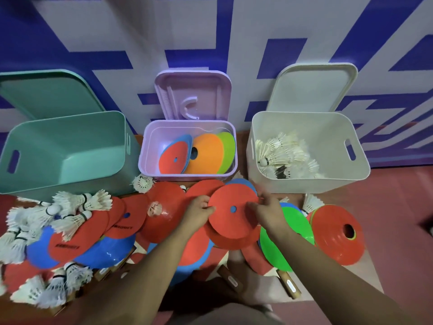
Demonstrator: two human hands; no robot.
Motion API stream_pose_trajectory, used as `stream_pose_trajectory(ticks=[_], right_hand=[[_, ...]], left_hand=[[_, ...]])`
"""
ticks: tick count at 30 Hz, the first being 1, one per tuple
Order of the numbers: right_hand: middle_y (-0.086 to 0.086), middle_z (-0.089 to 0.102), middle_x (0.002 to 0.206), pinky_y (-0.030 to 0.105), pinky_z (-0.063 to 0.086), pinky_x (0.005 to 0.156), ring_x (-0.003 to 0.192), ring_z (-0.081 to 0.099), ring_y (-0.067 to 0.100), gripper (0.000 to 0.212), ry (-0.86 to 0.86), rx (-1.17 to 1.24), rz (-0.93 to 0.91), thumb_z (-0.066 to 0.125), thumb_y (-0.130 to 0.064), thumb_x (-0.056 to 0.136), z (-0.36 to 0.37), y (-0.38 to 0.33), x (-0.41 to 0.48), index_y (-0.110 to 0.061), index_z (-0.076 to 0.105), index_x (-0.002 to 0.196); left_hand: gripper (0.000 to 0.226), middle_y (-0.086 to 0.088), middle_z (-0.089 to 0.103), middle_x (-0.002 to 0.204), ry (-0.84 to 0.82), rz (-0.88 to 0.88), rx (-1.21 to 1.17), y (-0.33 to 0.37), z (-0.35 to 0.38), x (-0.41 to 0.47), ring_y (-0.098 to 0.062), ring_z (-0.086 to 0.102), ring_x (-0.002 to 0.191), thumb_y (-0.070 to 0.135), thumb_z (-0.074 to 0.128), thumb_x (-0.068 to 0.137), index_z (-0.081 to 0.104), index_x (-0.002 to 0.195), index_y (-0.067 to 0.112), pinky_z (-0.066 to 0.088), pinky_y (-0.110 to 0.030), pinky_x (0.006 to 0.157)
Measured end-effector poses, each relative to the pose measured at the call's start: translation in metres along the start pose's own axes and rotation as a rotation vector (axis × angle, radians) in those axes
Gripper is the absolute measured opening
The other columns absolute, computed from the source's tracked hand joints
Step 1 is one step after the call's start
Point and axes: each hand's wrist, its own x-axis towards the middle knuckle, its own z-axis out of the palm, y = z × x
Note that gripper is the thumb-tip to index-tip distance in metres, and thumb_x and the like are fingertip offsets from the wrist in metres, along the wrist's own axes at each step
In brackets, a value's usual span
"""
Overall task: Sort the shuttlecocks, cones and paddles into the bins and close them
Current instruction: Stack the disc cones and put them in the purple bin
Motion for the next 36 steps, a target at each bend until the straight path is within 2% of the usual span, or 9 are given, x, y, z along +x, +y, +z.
stream_pose_trajectory(ticks=[5,8,11,14,17,20,27,32,36], right_hand=[[0.017,0.069,0.091,0.037,0.050,0.076,0.079,0.060,0.016,0.018,-0.131,0.048,-0.230,0.064,-0.015,0.082,-0.026,-0.030,-0.023,-0.019,0.068,0.099],[0.011,0.072,0.096,0.030,0.052,0.076,0.085,0.064,0.016,0.026,-0.136,0.221,-0.214,0.064,-0.010,0.083,-0.041,-0.038,-0.034,-0.016,0.069,0.108],[0.006,0.071,0.092,0.024,0.053,0.069,0.079,0.065,0.017,0.025,-0.097,0.367,-0.132,0.060,0.001,0.088,-0.043,-0.034,-0.042,-0.010,0.066,0.110],[0.006,0.070,0.100,0.034,0.054,0.076,0.087,0.065,0.021,0.027,-0.004,0.227,-0.002,0.064,-0.005,0.088,-0.036,-0.016,-0.047,-0.016,0.061,0.113],[0.006,0.069,0.109,0.039,0.056,0.085,0.095,0.068,0.022,0.030,-0.075,0.237,0.100,0.065,-0.018,0.091,-0.029,0.005,-0.051,-0.019,0.056,0.119],[0.008,0.067,0.096,0.037,0.053,0.072,0.077,0.063,0.021,0.027,-0.109,0.221,0.134,0.061,-0.027,0.094,-0.033,0.018,-0.046,-0.011,0.057,0.116],[0.006,0.064,0.079,0.033,0.043,0.071,0.077,0.057,0.023,0.023,-0.054,-0.453,-0.073,0.067,-0.033,0.082,-0.050,0.037,0.000,-0.013,0.056,0.084],[0.034,0.049,0.130,0.043,0.040,0.104,0.125,0.044,0.042,0.070,-0.033,-0.796,-0.003,0.061,-0.047,0.079,-0.041,0.038,0.030,0.002,0.048,0.126],[0.027,0.059,0.123,0.039,0.042,0.097,0.121,0.051,0.038,0.063,-0.014,-0.561,0.084,0.068,-0.042,0.082,-0.038,0.030,0.041,0.003,0.050,0.123]], left_hand=[[0.035,-0.001,0.062,0.107,-0.005,0.069,-0.060,0.008,-0.004,-0.005,-0.013,0.060,0.096,0.022,0.074,0.084,0.057,0.115,0.017,0.048,-0.022,0.082],[0.052,-0.007,0.065,0.120,-0.167,0.062,-0.312,0.021,-0.002,-0.015,-0.020,0.063,0.110,0.034,0.078,0.076,0.058,0.121,0.016,0.047,-0.036,0.102],[0.050,-0.010,0.068,0.121,-0.342,0.043,-0.619,0.030,0.009,-0.021,-0.023,0.064,0.110,0.020,0.068,0.080,0.056,0.127,0.013,0.044,-0.043,0.104],[0.045,-0.010,0.067,0.121,-0.387,0.109,-0.594,0.040,0.023,-0.027,-0.023,0.063,0.109,0.004,0.062,0.084,0.055,0.128,0.012,0.047,-0.041,0.100],[0.042,-0.006,0.070,0.110,-0.229,0.159,-0.399,0.043,0.030,-0.025,-0.027,0.063,0.105,-0.004,0.065,0.082,0.060,0.116,0.021,0.050,-0.039,0.094],[0.040,-0.006,0.070,0.103,-0.063,0.172,-0.405,0.042,0.015,-0.021,-0.027,0.064,0.096,-0.007,0.064,0.081,0.062,0.110,0.020,0.051,-0.041,0.091],[0.031,-0.007,0.071,0.102,0.242,0.117,-0.487,0.010,-0.034,-0.039,-0.026,0.067,0.090,-0.001,0.064,0.084,0.063,0.107,0.021,0.055,-0.039,0.081],[0.032,-0.016,0.069,0.110,0.370,0.094,-0.525,-0.017,-0.035,-0.054,-0.035,0.066,0.101,0.000,0.066,0.081,0.062,0.111,0.012,0.053,-0.048,0.090],[0.038,-0.014,0.070,0.113,0.383,0.066,-0.585,-0.033,-0.026,-0.060,-0.036,0.065,0.107,0.003,0.068,0.081,0.063,0.116,0.016,0.051,-0.050,0.095]])
